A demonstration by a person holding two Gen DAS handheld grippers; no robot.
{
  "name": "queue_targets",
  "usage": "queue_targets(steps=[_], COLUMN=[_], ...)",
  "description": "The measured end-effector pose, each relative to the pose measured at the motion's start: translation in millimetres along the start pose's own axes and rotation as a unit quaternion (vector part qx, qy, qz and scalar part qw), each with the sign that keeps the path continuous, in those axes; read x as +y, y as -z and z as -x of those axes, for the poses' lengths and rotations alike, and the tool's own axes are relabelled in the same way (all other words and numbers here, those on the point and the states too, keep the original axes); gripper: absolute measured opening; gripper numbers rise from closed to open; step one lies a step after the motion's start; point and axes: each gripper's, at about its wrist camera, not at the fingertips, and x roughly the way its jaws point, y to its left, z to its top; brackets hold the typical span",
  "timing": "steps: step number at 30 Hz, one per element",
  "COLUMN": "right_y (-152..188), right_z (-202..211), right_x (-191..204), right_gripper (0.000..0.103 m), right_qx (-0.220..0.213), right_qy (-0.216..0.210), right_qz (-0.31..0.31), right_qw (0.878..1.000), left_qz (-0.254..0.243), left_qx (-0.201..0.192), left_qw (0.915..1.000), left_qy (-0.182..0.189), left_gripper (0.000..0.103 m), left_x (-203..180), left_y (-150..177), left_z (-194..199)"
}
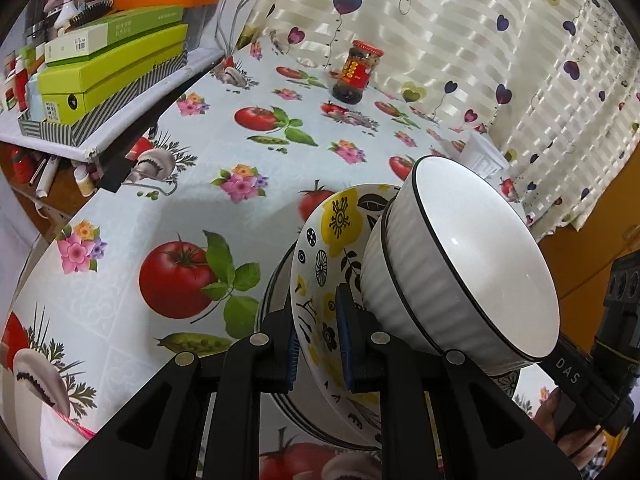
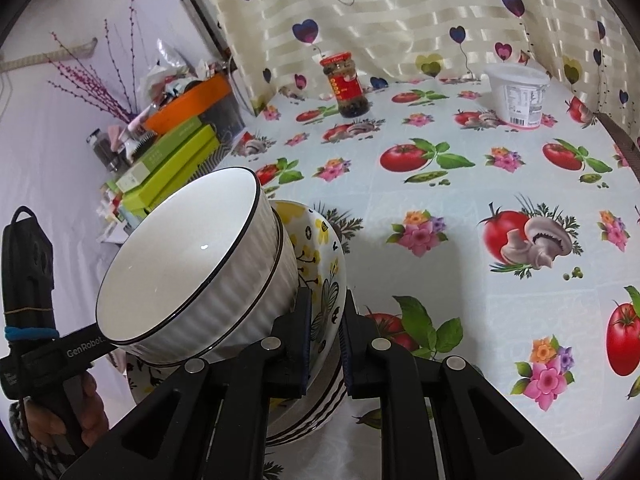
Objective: Organize plates and bowls
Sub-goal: 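Carry the floral plate with bowls over the white plate stack with both grippers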
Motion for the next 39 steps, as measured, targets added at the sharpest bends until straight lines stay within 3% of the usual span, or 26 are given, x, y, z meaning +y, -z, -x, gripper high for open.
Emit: queue_targets(steps=[16,25,37,38,39], right_y=[6,9,11,11,12], right_z=[-11,-9,-7,-6,-3], right_x=[7,14,15,15,16], right_gripper=[0.013,0.014,0.015,0.018,0.032], right_qx=[-0.008,-0.015,-0.012,-0.015,-0.021], right_qy=[0.024,0.046,0.044,0.045,0.057], right_qz=[0.027,0.050,0.059,0.059,0.060], right_qw=[0.999,0.998,0.997,0.997,0.996], left_qz=[-0.010,-0.033,-0.043,-0.039,-0.036], left_qx=[-0.001,-0.018,-0.033,-0.036,-0.038], left_qw=[0.9999,0.9993,0.9985,0.9986,0.9986], left_qy=[0.011,0.002,-0.008,-0.006,-0.003], left_gripper=[0.016,0.016,0.019,0.019,0.020], left_x=[11,8,5,7,8], left_y=[3,8,16,16,16], left_z=[-7,-5,0,1,2])
